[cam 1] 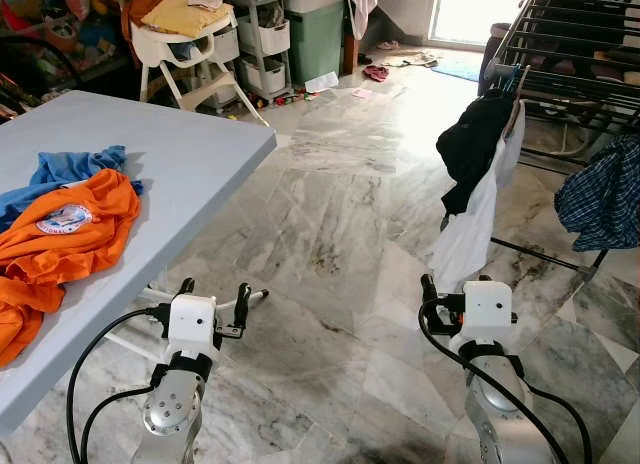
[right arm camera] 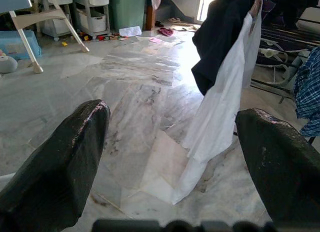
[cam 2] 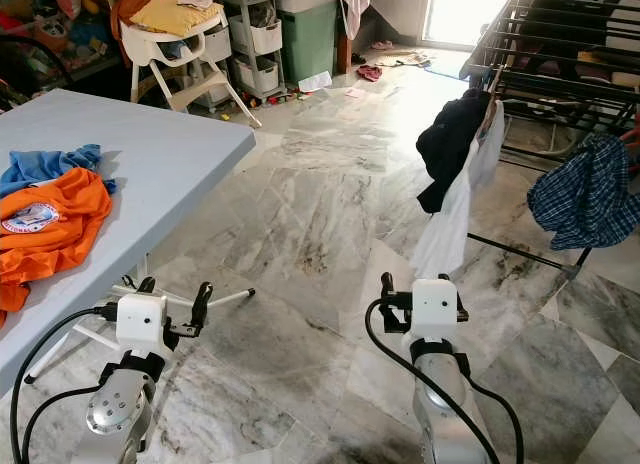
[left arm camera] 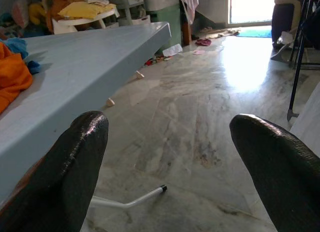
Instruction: Hang hanger
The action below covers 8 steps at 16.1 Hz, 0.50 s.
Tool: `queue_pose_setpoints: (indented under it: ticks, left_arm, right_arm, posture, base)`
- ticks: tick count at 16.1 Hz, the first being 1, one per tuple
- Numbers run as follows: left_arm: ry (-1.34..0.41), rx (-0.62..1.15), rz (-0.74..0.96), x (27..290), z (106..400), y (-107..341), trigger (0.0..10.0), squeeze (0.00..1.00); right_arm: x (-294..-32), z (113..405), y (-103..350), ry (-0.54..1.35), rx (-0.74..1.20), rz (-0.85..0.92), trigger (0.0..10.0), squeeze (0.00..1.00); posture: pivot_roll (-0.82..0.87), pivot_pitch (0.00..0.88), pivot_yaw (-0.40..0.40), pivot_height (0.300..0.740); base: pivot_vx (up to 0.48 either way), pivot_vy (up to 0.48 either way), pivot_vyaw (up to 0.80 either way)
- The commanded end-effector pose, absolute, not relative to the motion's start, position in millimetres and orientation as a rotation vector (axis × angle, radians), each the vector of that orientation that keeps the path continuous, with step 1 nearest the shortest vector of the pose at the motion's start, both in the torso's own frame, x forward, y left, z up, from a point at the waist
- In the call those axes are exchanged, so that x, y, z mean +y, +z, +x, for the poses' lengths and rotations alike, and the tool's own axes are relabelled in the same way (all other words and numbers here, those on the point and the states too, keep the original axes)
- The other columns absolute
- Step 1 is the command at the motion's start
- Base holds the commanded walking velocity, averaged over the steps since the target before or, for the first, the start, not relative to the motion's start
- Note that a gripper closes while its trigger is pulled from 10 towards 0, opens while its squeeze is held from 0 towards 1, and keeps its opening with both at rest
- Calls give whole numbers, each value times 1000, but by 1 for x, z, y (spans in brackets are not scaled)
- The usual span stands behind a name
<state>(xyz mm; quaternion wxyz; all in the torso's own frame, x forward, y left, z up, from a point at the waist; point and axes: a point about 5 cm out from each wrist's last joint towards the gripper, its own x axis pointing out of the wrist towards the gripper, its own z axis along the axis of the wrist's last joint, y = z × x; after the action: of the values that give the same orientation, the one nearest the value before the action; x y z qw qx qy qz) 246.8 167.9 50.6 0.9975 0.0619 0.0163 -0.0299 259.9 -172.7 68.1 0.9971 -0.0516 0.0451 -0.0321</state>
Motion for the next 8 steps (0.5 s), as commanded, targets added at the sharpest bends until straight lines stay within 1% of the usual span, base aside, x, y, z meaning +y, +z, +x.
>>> queue_pose_setpoints:
  ticks: [1, 6, 7, 8]
  left_arm:
    - [-50, 293, -44, 177, 274, 25, 10000, 0]
    - [-50, 293, -44, 177, 274, 25, 10000, 0]
    - [-64, 285, -44, 170, 271, 22, 10000, 0]
    - [-74, 266, -49, 163, 269, 23, 10000, 0]
  right_arm:
    - [-173, 273, 31, -129, 305, -6, 10000, 0]
    - [-173, 273, 31, -129, 305, -6, 10000, 0]
    - [-174, 277, 33, -102, 304, -27, 10000, 0]
    - [-173, 283, 36, -67, 301, -47, 10000, 0]
  posture:
    - [-137, 0, 94, 740]
    - [-137, 0, 94, 740]
    - [-112, 0, 44, 740]
    - [-110, 0, 42, 740]
  base:
    - [0, 0, 0]
    - [0, 0, 0]
    - [0, 0, 0]
    - [0, 0, 0]
